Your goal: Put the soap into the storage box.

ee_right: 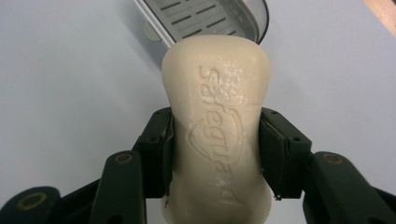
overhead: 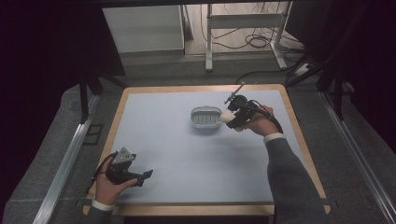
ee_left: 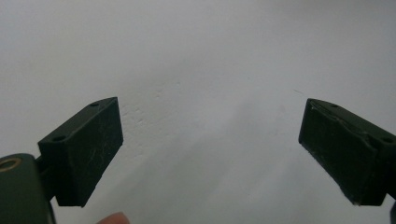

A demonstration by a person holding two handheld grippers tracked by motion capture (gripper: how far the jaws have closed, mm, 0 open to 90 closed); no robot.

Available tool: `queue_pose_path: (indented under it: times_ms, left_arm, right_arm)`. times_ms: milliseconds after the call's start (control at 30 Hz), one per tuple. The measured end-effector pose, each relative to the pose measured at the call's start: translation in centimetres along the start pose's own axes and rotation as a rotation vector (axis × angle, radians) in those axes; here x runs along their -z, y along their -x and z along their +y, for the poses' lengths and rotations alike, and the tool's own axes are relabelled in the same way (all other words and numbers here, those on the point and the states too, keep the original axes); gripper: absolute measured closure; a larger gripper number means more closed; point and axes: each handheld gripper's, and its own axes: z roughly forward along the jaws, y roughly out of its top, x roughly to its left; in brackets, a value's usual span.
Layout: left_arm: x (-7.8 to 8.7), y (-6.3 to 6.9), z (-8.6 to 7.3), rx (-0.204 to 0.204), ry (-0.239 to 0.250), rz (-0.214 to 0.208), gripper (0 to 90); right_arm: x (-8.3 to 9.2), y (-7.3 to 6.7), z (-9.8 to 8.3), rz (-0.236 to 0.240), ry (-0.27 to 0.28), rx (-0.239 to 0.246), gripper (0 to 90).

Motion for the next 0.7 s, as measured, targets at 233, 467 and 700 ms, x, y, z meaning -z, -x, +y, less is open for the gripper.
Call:
queue_pose_path:
  times_ms: [233, 467, 700]
  left_arm:
    - [0.0, 0.0, 0.0, 0.000, -0.001, -0.001, 6.7]
    - [0.0, 0.0, 0.0, 0.000, -0.002, -0.001, 6.7]
    - [0.0, 0.0, 0.0, 0.000, 0.000, -0.002, 6.7]
  right_arm:
    - [-0.3, 0.3, 0.6, -0.011, 0.004, 0.021, 49.1]
    - [-0.8, 0.7, 1.4, -0.013, 0.001, 0.025, 49.1]
    - [-1.5, 1.0, 2.1, -0.015, 0.002, 0.030, 49.1]
